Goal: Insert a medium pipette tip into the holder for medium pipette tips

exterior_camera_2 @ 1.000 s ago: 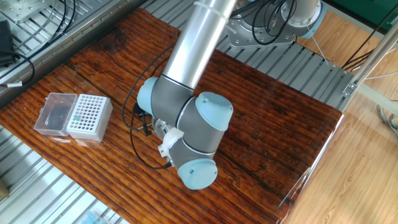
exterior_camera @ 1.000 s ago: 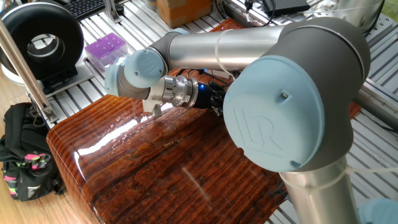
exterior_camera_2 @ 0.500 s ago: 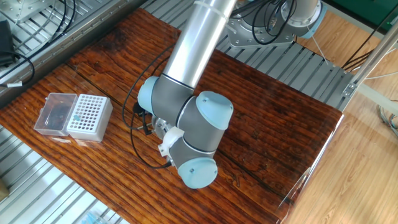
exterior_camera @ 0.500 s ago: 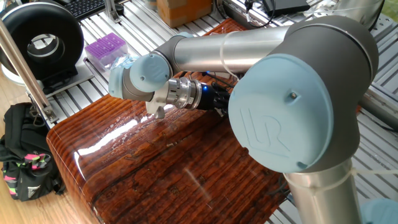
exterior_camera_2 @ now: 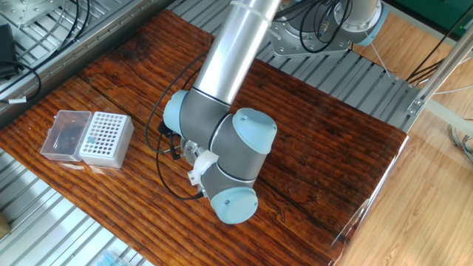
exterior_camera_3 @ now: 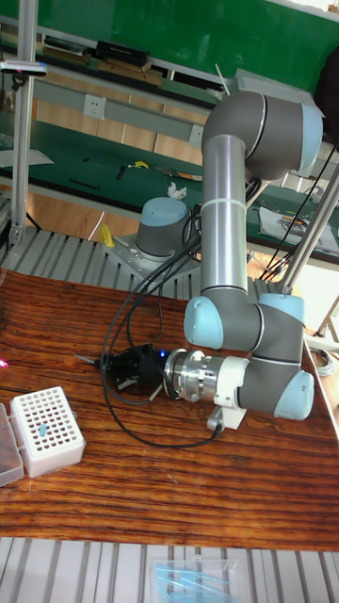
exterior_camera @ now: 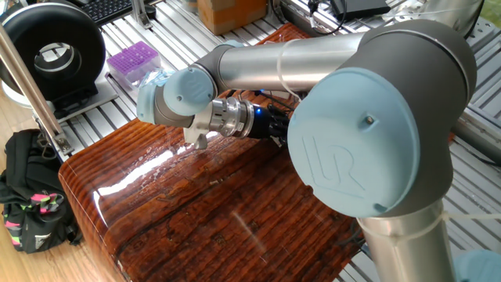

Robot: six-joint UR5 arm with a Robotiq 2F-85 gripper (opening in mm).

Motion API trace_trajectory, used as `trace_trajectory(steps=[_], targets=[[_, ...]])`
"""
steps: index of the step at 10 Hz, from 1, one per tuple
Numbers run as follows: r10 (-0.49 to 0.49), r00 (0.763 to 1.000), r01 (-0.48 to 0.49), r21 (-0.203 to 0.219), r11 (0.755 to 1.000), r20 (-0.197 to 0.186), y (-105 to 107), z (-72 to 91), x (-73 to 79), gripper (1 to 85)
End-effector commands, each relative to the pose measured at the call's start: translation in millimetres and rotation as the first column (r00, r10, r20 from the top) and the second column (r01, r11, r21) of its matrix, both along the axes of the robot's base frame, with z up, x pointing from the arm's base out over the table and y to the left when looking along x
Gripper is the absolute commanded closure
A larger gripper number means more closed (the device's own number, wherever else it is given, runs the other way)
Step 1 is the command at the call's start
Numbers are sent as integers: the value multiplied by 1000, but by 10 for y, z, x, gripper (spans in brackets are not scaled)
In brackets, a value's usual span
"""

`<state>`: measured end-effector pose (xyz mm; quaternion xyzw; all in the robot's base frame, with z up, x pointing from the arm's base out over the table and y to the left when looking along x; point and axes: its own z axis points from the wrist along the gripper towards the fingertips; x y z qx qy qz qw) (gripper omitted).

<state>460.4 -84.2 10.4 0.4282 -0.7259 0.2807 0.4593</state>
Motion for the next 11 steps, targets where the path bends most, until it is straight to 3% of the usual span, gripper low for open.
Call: trace_trajectory(steps=[1,4,5,6,9,11], targets=[[-18,1000,18,2,1000,6,15,-6,-24,780],[-20,1000,20,18,1000,19,-29,48,10,843],[-33,998,29,75,997,57,-20,-18,34,843],[-25,998,18,106,994,66,-49,7,80,843],[-37,998,32,106,994,44,95,368,100,843],[-52,998,47,108,993,39,228,494,94,843]])
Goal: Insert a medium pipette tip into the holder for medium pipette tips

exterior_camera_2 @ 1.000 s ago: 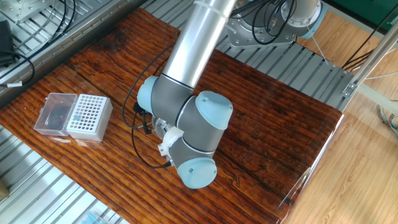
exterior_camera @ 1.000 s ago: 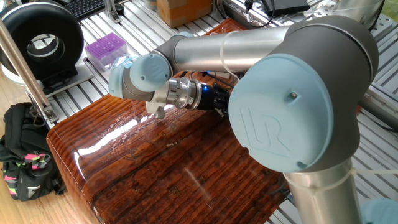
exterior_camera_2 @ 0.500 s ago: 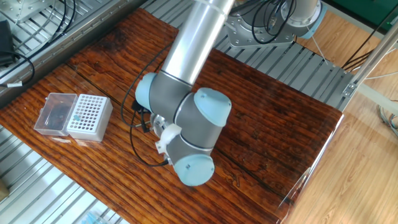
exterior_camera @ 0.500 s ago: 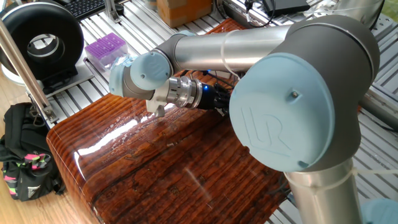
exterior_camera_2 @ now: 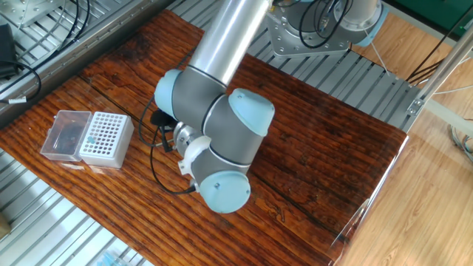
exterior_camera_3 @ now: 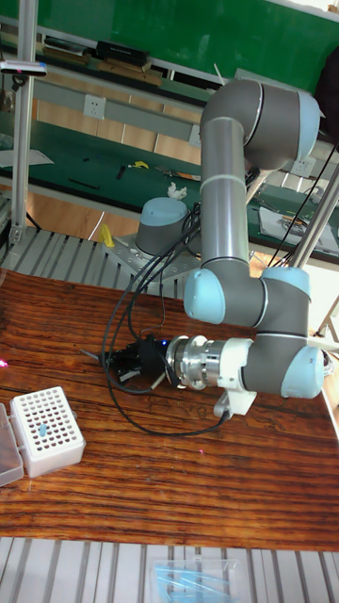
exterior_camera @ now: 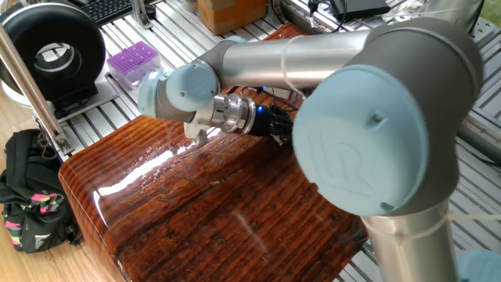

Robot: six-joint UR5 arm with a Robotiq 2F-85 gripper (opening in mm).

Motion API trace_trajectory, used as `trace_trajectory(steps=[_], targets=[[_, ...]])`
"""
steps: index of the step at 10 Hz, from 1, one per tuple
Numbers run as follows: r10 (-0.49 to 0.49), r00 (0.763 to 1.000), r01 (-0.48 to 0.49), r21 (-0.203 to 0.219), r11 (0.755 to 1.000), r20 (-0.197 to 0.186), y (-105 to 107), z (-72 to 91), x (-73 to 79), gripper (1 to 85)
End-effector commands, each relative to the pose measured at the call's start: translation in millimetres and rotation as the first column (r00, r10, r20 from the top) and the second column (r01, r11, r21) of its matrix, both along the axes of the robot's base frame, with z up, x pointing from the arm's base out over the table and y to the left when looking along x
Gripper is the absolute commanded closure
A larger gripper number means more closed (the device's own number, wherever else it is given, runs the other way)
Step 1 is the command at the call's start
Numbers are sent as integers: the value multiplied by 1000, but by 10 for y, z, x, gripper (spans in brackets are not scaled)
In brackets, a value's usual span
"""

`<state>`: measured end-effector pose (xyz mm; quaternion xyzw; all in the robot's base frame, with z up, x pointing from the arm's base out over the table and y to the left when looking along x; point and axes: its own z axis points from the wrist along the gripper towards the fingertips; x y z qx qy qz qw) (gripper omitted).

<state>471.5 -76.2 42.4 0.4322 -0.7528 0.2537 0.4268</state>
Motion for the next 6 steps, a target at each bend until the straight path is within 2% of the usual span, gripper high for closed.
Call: trace_trajectory(steps=[1,2,3,5,6], targets=[[-39,999,39,47,998,10,246,159,-36,847],[-66,997,63,75,995,34,358,145,-84,847],[-82,995,78,76,994,56,481,182,-129,847],[-103,993,99,78,992,54,674,192,-213,847],[-85,995,82,68,994,53,631,209,-183,847]])
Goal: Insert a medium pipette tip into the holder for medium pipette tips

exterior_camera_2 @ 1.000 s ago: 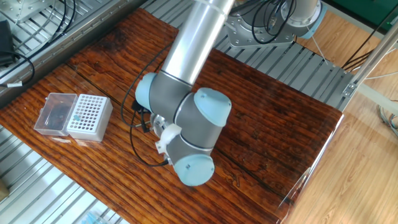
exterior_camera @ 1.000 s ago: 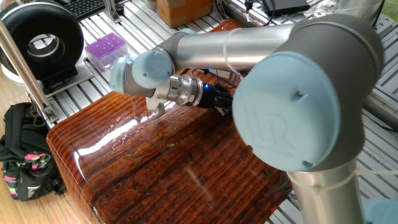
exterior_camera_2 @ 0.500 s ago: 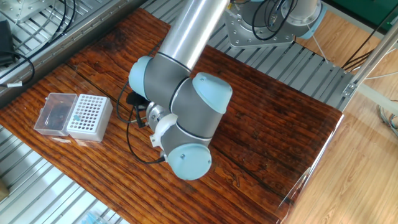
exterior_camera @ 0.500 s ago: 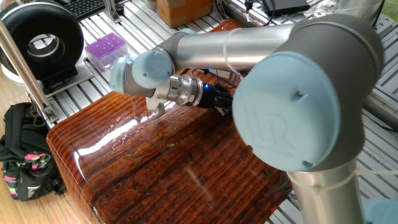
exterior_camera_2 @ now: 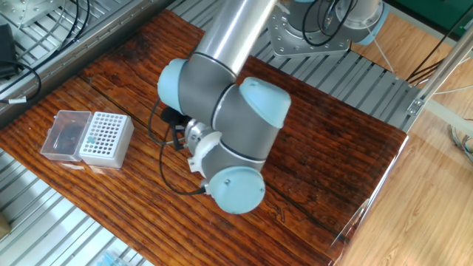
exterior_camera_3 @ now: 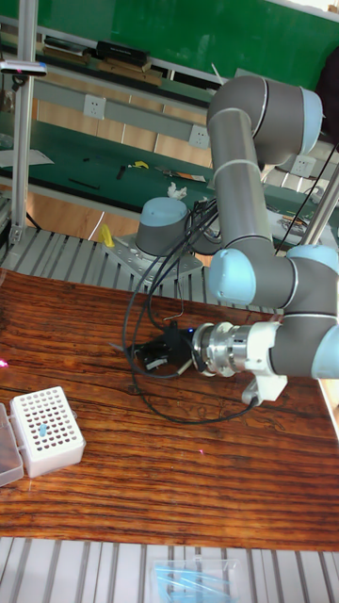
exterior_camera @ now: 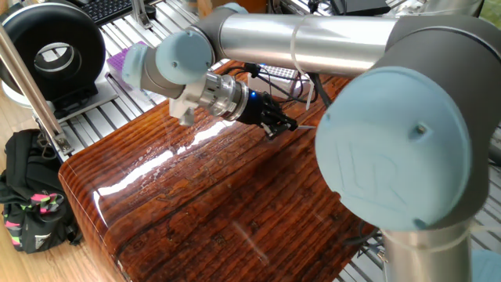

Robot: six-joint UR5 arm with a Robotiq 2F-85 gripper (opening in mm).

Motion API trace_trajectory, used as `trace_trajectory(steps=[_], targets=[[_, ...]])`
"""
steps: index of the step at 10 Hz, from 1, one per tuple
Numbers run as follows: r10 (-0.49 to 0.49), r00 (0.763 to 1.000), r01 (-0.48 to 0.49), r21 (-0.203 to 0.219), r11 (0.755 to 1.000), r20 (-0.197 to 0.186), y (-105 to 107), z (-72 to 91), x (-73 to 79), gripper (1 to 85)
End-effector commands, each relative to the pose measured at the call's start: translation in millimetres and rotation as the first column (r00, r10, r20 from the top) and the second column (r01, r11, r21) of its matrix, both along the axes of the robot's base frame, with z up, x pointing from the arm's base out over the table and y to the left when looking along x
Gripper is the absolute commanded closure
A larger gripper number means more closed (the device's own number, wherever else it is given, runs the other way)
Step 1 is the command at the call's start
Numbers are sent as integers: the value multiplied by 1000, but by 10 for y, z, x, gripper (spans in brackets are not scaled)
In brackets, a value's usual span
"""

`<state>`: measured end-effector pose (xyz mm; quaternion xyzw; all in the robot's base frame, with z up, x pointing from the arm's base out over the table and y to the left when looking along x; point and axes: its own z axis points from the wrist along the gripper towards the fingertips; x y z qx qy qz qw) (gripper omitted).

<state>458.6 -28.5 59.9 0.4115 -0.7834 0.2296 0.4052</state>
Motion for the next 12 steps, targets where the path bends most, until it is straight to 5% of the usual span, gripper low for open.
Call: trace_trajectory(steps=[1,6,8,12], targets=[[-10,1000,10,14,1000,0,130,39,-53,847],[30,997,-30,0,1000,-66,55,143,-73,847],[58,998,-60,-61,996,-31,-62,213,38,847],[76,997,-74,-65,995,30,-81,156,157,847]])
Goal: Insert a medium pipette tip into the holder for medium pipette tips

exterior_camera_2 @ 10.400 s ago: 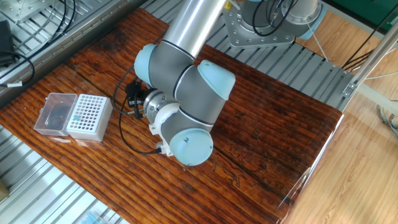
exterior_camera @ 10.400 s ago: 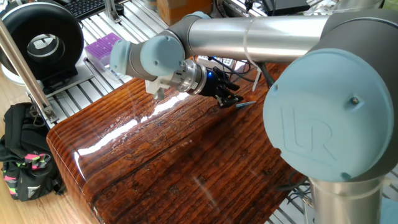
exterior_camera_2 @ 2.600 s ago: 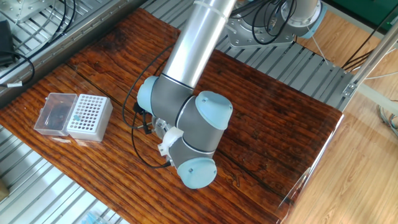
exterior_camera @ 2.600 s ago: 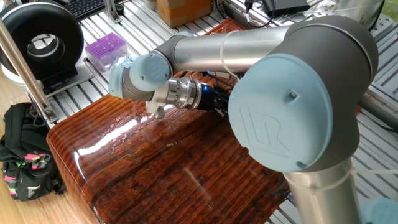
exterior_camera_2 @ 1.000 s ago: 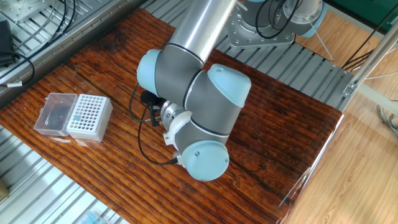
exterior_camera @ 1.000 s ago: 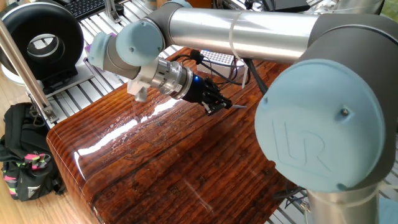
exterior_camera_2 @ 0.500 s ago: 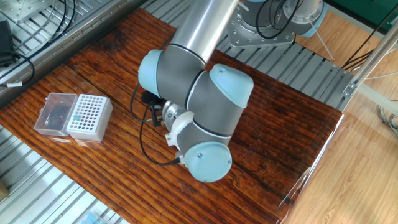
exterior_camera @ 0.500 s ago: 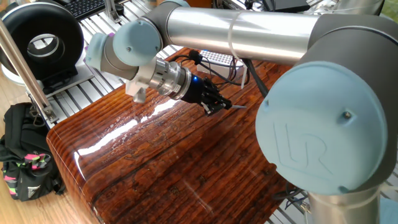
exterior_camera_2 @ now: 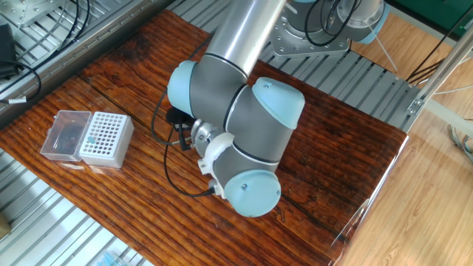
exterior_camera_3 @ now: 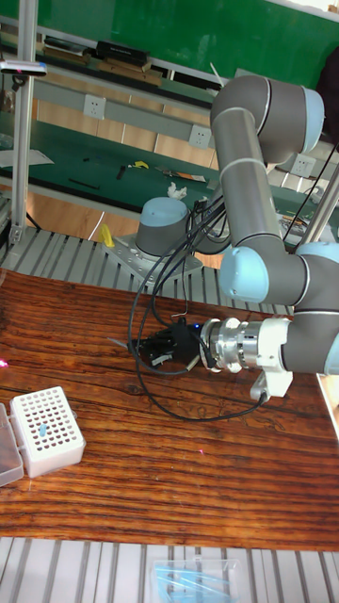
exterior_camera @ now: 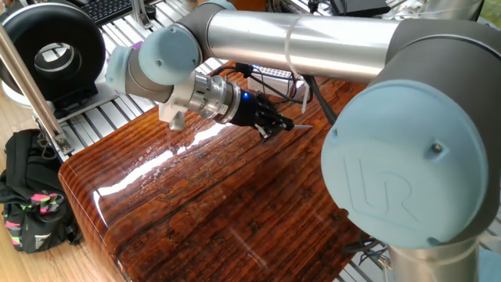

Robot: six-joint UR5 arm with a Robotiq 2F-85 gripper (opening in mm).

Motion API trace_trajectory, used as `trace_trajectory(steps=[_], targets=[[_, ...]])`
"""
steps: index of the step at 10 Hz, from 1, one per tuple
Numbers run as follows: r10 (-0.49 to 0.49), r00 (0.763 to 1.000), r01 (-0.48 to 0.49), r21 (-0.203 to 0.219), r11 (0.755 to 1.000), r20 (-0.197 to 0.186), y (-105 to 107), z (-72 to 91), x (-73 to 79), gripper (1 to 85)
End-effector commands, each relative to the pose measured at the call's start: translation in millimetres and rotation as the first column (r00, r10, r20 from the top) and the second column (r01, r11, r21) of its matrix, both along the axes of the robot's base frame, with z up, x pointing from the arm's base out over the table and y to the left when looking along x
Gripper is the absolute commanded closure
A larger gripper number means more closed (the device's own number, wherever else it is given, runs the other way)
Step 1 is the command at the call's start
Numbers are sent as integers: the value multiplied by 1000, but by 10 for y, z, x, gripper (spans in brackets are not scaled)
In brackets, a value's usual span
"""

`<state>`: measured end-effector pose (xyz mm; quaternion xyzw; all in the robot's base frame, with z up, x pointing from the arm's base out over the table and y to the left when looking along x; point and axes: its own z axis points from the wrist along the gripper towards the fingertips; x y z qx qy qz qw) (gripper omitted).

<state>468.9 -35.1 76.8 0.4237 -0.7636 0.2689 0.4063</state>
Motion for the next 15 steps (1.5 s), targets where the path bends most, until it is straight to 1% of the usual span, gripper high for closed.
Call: trace_trajectory(steps=[1,2,3,4,5,6,7,8,9,10,12,13,14,15], targets=[[11,1000,-11,-17,1000,5,-14,122,71,847],[13,1000,-14,-16,1000,-21,26,295,113,847],[13,999,-14,-7,1000,-43,54,460,140,847],[19,999,-18,11,1000,-50,35,551,165,847],[25,998,-23,36,999,-54,-34,631,186,847],[26,998,-22,73,997,-51,-104,675,183,847],[31,999,-28,83,996,-37,-243,744,183,847],[35,999,-33,98,995,-21,-359,765,186,847],[39,999,-37,111,993,-11,-410,768,184,847],[37,999,-38,114,993,10,-404,742,177,847],[11,1000,-12,155,988,6,-293,671,124,847],[-6,1000,7,201,980,-3,-196,601,80,847],[-17,1000,20,226,974,-14,-140,571,43,847],[-44,999,42,213,976,9,-136,569,40,847]])
